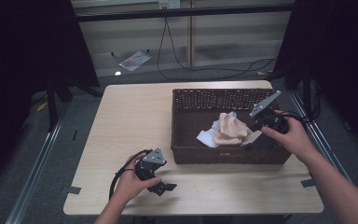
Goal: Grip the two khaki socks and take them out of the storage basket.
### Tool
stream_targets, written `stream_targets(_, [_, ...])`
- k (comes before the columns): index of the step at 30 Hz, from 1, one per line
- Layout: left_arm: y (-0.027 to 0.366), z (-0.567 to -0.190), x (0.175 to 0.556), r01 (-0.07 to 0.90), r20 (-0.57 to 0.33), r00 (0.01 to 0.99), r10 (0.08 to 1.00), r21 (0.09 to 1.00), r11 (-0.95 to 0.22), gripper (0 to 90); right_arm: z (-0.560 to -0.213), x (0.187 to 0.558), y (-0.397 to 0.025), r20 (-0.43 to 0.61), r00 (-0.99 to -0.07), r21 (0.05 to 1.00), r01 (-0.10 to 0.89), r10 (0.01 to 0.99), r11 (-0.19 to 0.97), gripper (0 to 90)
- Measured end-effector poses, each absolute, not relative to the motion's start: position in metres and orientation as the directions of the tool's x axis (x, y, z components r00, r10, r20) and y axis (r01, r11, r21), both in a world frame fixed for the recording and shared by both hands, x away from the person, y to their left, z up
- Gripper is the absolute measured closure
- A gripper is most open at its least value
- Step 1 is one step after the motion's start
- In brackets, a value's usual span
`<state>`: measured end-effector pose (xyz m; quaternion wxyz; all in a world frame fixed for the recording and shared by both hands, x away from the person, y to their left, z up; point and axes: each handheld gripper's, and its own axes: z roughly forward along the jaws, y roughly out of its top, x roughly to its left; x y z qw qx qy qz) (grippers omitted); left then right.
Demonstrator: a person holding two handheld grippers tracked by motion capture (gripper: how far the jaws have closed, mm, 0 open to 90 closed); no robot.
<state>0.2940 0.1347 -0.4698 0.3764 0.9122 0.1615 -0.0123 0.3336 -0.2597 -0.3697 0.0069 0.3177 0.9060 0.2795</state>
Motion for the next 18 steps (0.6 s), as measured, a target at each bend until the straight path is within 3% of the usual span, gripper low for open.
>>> stream_targets(10, [0.135,-0.470,0.295,0.299,-0.142,0.949,0.280,0.679,-0.670,3.5,-0.386,0.366,-0.258,0.133,-0.744,0.508,0.618,0.655,0.600,3.3])
stream_targets(18, [0.135,-0.469,0.295,0.301,-0.142,0.949,0.283,0.683,-0.666,3.6,-0.403,0.386,-0.254,0.122,-0.713,0.496,0.646,0.690,0.580,10.0])
